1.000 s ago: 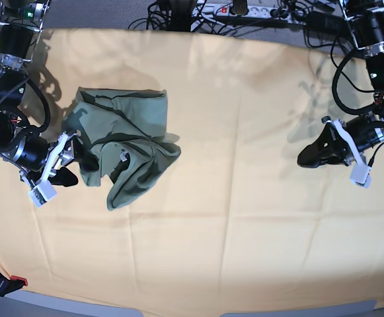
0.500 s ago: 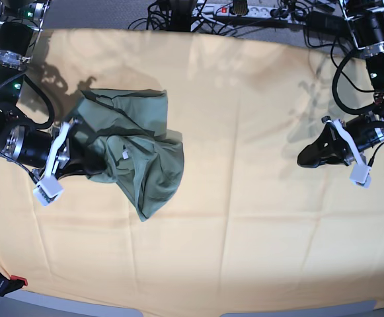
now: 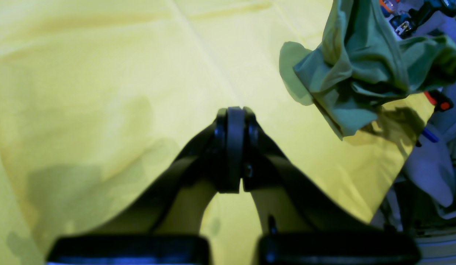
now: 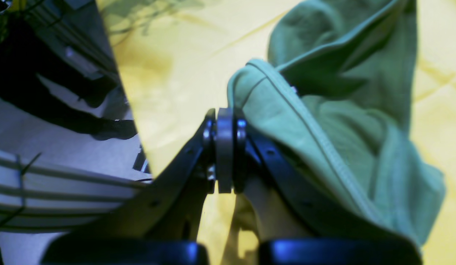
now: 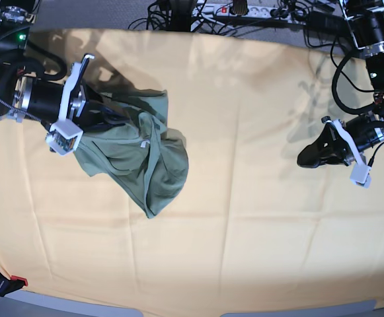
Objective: Fold the T-shirt properly
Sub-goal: 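Press and smooth the folded bundle with the right gripper, then release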
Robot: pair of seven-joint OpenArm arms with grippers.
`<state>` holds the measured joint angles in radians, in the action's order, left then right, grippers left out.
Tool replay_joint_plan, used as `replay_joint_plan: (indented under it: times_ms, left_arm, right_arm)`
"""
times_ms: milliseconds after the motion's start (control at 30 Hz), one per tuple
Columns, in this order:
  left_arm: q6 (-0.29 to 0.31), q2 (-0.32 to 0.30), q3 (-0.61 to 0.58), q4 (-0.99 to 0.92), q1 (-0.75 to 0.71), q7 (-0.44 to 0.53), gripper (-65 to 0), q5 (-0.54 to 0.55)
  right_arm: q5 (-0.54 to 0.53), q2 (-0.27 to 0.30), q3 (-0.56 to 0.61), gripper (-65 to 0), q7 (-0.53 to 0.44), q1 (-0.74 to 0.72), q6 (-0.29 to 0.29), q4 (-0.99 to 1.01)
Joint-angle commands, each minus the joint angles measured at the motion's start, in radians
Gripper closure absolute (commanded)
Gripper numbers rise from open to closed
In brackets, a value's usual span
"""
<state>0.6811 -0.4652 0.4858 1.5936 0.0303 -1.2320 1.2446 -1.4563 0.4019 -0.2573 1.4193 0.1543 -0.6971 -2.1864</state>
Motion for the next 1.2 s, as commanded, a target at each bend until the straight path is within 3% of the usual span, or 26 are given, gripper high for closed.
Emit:
replay_joint_plan:
  times_ms: [0, 300, 700, 733, 867, 900, 1033, 1167]
  left_arm:
    - [0.000, -0.019, 0.006, 0.014, 0.017, 0.022, 0.0, 0.024]
    - [0.000, -0.019, 0.006, 0.014, 0.017, 0.028, 0.0, 0.024]
    - [0.000, -0.019, 0.006, 0.014, 0.017, 0.029, 0.0, 0.024]
    - [0.000, -0.019, 0.006, 0.014, 0.017, 0.029, 0.0, 0.024]
    - [0.000, -0.019, 0.006, 0.014, 0.018, 0.032, 0.0, 0.033]
    - [0.000, -0.020, 0.006, 0.014, 0.018, 0.032, 0.0, 0.043]
    - [0.008, -0.019, 0.006, 0.015, 0.021, 0.031, 0.0, 0.056]
    - [0.017, -0.020, 0.006, 0.015, 0.020, 0.001, 0.0, 0.100]
  right_arm:
    - [-0.027, 0.010, -0.005, 0.0, -0.023, 0.002, -0.001, -0.015]
    - [-0.027, -0.105, 0.023, 0.0, -0.023, 0.020, -0.001, -0.015]
    - [-0.027, -0.108, 0.287, 0.0, -0.023, 0.019, -0.001, -0.015]
    - [-0.027, -0.108, 0.301, -1.5, -0.023, 0.019, -0.001, -0.015]
    - [-0.027, -0.108, 0.330, -31.9, -0.023, 0.011, -0.001, -0.016]
    - [-0.027, -0.108, 0.330, -35.5, -0.023, 0.002, -0.001, -0.016]
    - [-0.027, -0.108, 0.312, -36.0, -0.023, -0.056, -0.001, -0.018]
    - [-0.027, -0.108, 0.220, -33.1, -0.023, -0.121, -0.001, -0.018]
